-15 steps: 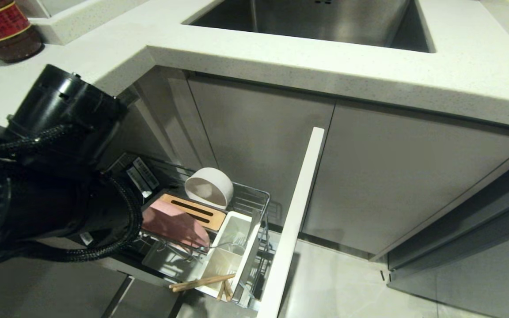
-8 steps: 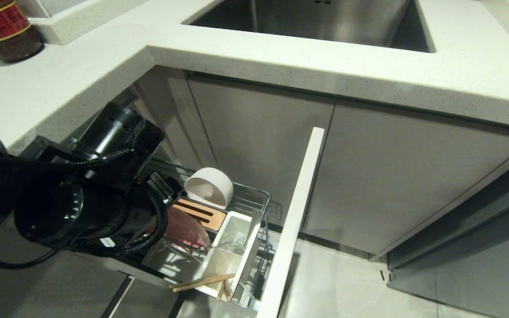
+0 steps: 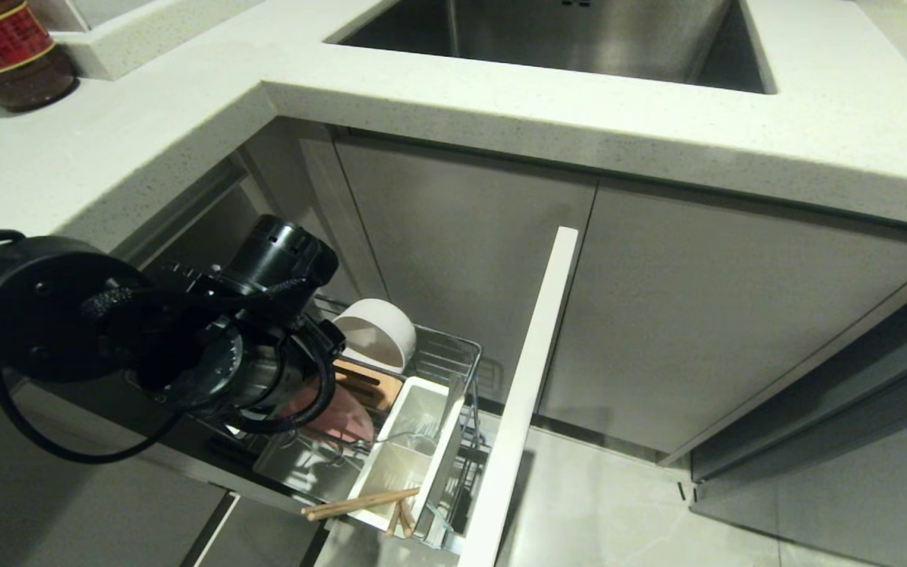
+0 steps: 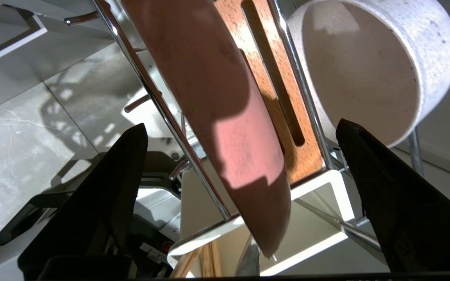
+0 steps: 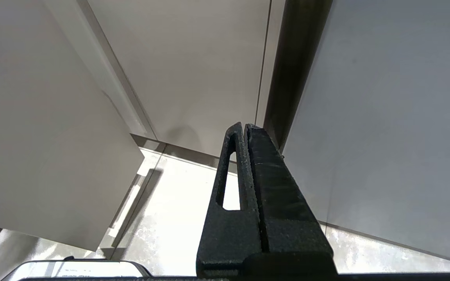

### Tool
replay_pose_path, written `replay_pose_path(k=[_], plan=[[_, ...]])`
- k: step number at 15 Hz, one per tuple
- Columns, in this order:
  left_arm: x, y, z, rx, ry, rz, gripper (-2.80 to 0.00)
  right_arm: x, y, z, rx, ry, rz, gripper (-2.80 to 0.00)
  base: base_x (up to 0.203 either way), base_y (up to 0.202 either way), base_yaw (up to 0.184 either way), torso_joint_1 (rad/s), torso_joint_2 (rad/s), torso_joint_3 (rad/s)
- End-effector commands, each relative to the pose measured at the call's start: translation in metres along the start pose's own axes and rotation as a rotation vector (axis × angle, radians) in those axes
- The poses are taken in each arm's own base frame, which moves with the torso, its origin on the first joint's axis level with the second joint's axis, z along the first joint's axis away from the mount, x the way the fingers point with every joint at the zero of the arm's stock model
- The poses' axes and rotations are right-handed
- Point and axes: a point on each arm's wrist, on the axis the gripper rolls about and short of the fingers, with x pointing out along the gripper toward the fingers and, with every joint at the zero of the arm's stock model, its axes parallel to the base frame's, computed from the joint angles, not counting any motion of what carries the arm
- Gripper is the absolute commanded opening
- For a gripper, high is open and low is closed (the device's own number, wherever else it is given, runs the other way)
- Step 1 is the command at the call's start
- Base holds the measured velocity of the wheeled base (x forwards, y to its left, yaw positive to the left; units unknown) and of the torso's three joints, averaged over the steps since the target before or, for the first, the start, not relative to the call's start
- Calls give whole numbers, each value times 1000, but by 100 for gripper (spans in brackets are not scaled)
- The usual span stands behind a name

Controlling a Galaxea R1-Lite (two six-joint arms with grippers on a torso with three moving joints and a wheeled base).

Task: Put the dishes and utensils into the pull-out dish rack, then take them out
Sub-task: Take the plate out of the cupboard

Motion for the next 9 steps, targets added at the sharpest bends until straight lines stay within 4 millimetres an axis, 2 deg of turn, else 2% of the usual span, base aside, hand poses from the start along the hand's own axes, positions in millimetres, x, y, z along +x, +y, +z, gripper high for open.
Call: replay_pose_path(k=[1, 2, 3, 9], plan=[[3, 0, 0, -4, -5, 14, 0, 2, 0, -7, 1, 26, 0, -280, 0, 0, 0, 0, 0, 0], [4, 0, -1, -1, -6, 17, 0, 2, 0, -7, 0, 26, 0, -280, 0, 0, 0, 0, 0, 0], [4, 0, -1, -1, -6, 17, -280, 2, 0, -7, 0, 26, 0, -280, 0, 0, 0, 0, 0, 0], [-1, -1, 0, -3, -12, 4, -280, 2, 0, -7, 0, 26, 0, -280, 0, 0, 0, 0, 0, 0]])
